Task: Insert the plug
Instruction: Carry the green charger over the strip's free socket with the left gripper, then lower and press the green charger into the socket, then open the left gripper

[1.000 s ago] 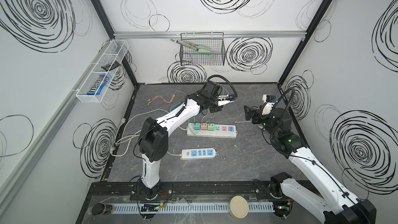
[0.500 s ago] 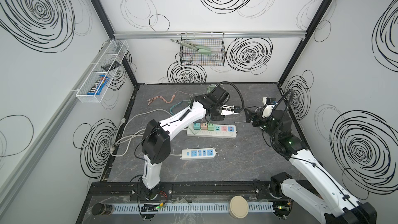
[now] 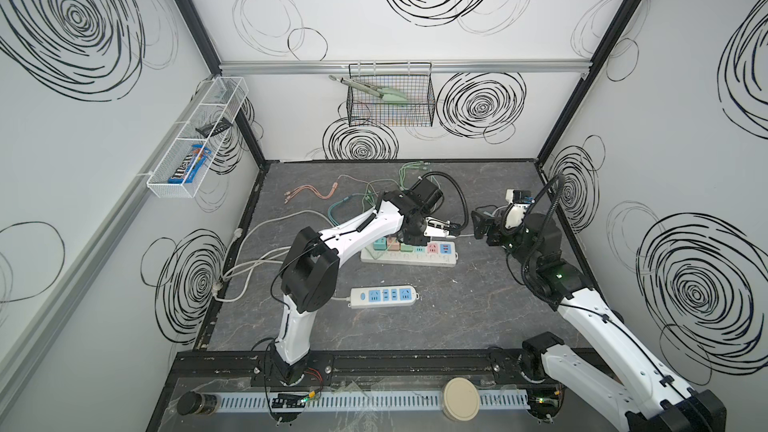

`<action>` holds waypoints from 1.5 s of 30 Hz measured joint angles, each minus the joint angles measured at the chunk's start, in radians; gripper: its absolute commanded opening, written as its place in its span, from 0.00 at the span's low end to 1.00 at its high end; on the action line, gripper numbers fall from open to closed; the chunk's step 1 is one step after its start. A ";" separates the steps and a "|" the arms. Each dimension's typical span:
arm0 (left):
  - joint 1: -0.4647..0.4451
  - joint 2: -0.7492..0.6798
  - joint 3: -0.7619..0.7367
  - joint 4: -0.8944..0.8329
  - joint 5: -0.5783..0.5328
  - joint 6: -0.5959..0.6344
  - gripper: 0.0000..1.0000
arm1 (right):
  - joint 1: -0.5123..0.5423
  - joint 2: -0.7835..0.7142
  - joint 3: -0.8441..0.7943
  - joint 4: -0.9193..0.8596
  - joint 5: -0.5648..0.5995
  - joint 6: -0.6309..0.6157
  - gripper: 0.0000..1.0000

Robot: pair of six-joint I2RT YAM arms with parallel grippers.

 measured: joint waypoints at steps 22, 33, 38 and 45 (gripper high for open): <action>0.004 0.024 -0.072 0.014 0.005 0.024 0.00 | -0.004 0.001 0.000 0.002 -0.001 0.000 0.97; 0.019 0.078 0.017 -0.065 0.035 0.024 0.00 | -0.004 0.001 0.000 0.002 -0.013 0.000 0.97; 0.035 0.109 0.068 -0.111 0.072 0.024 0.00 | -0.004 0.002 0.000 0.003 -0.026 0.000 0.97; 0.050 0.130 0.094 -0.134 0.104 0.024 0.00 | -0.005 0.005 -0.002 0.009 -0.050 0.000 0.97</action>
